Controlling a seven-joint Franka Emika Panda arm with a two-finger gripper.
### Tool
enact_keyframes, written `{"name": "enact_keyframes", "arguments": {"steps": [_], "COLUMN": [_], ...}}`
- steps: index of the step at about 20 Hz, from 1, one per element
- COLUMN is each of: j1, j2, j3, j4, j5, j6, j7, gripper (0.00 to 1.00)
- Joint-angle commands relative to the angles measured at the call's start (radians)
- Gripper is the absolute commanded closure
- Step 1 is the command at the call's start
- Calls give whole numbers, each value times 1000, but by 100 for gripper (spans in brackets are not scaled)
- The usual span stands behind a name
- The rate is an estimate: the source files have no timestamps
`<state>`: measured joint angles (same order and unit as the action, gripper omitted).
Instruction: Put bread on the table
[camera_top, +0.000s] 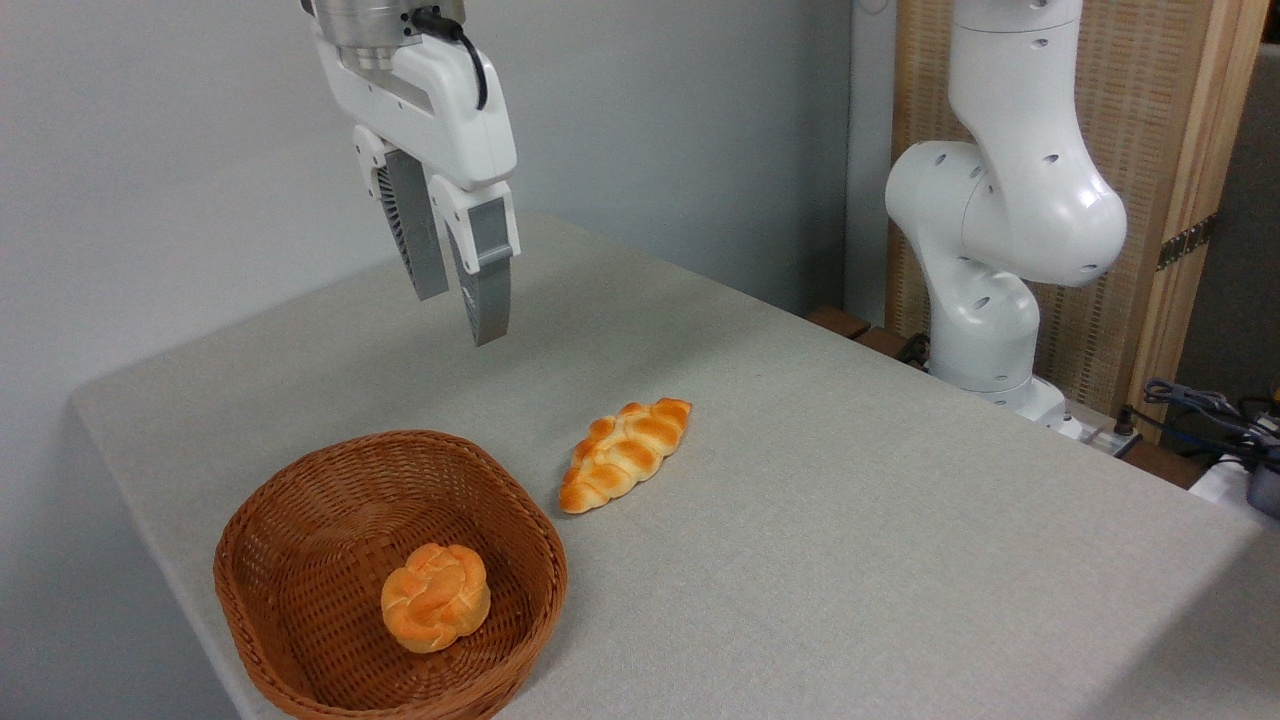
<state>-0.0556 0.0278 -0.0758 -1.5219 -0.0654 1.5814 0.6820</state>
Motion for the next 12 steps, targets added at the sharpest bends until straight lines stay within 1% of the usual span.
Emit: {"name": "enact_keyframes", "arguments": {"steps": [1, 5, 12], "j1": [-10, -16, -16], "j2": [-22, -22, -22], "j3": [47, 77, 88], "j4": [-4, -4, -11], "j5": [16, 16, 19], "j6": [-29, -28, -23], "j7": [-9, -6, 39], "gripper": [0, 0, 0]}}
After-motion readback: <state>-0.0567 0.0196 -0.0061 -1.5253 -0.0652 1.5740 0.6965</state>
